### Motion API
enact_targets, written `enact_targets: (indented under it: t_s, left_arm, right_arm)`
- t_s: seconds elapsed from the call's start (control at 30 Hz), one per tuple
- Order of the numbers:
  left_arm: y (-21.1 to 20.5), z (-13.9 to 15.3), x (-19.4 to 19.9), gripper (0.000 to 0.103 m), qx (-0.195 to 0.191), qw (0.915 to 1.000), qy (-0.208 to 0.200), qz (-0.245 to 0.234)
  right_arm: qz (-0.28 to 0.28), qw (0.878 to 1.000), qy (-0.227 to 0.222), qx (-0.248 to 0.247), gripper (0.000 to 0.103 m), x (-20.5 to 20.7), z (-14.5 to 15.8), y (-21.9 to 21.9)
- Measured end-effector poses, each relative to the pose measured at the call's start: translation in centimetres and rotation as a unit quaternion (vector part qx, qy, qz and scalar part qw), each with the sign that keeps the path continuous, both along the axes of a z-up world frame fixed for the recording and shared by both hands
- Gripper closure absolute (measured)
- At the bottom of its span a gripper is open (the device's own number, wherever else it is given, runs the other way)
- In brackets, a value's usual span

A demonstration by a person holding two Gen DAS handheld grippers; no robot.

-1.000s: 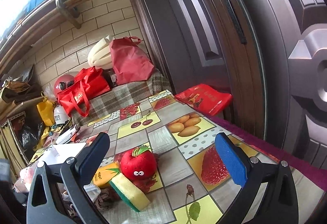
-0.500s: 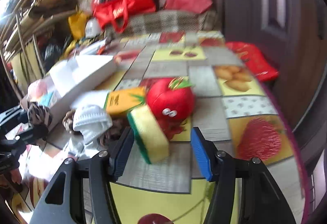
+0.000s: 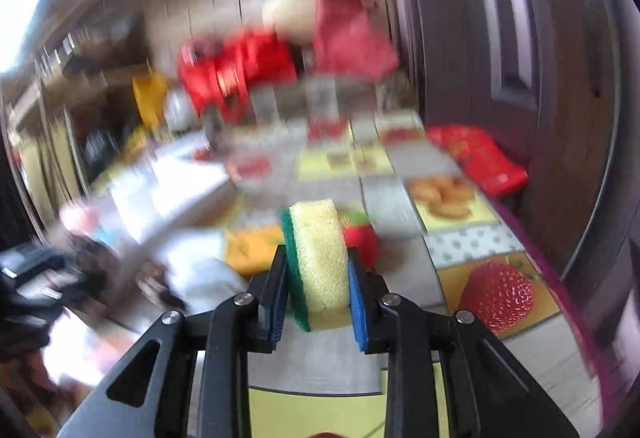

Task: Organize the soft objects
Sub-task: 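Carry the patterned cloth and scouring sponge over the white box with both tools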

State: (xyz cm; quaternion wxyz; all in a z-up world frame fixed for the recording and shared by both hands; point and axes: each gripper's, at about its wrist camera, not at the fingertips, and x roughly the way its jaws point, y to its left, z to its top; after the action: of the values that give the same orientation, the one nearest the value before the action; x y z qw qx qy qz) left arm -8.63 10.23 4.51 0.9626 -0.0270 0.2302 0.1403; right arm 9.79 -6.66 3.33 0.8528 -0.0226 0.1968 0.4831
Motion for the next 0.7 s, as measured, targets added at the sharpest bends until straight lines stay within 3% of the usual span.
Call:
enact_targets:
  t_s: [0.13,0.7]
  left_arm:
    - [-0.3,0.3,-0.6,0.061,0.013,0.9997,-0.016,0.010]
    - [3.8,0.5,-4.1,0.061,0.023,0.9955,-0.045,0.080]
  right_arm:
    - [0.009,0.998,-0.043,0.047,0.076,-3.6,1.0,0.2]
    - [0.063,0.996,-0.061,0.034,0.076,-8.7,1.0,7.5]
